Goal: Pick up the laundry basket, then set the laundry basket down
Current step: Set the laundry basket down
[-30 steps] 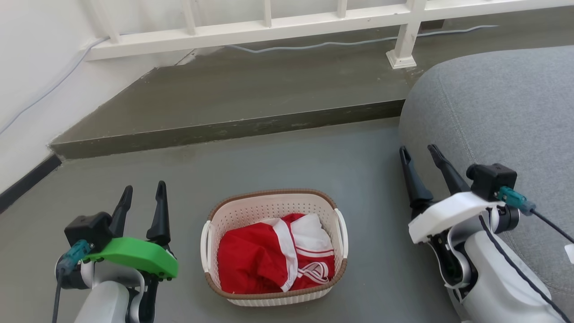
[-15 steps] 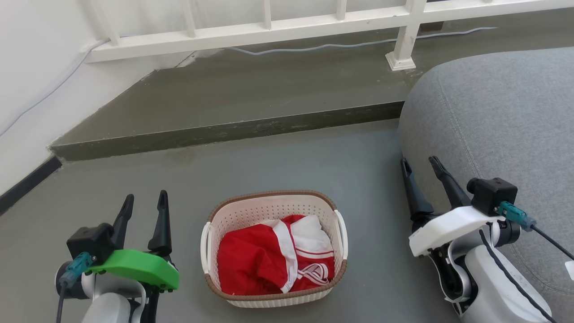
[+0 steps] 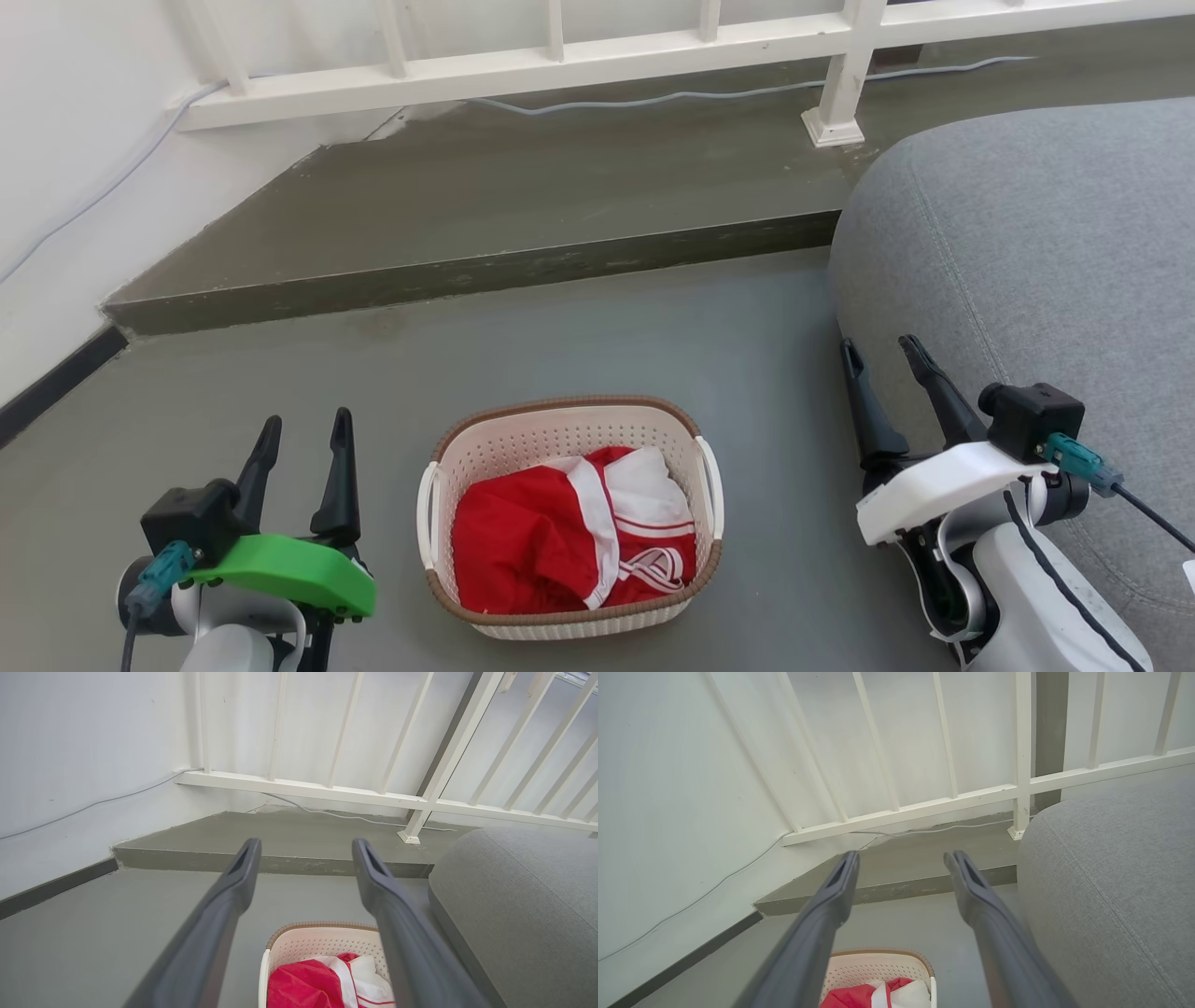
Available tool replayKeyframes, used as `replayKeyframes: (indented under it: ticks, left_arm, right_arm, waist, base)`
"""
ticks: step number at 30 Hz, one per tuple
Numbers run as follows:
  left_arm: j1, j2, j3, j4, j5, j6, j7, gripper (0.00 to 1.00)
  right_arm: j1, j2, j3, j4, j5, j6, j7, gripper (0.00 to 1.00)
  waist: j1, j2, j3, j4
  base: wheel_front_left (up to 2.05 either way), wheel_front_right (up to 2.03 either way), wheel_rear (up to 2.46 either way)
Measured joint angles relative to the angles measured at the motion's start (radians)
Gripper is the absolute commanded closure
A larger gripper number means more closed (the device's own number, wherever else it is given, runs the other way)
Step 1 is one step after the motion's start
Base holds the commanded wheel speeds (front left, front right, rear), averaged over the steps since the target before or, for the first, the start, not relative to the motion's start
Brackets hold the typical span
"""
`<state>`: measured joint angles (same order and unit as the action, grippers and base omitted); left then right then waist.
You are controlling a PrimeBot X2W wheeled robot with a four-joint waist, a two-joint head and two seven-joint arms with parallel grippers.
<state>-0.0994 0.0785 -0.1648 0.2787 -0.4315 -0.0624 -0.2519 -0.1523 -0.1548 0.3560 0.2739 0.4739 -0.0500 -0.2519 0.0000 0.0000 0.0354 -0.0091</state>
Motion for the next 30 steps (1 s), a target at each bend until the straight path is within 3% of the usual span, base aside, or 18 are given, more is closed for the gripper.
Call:
replayKeyframes:
  ticks: [30]
  left_arm:
    - [0.002, -0.024, 0.035, -0.008, 0.033, -0.026, 0.0, 0.0]
  right_arm:
    - [0.023, 0.029, -0.042, -0.007, -0.044, 0.031, 0.0, 0.0]
  waist:
    - [0.0, 0.0, 0.009, -0.003]
  base:
    - [0.0, 0.0, 0.0]
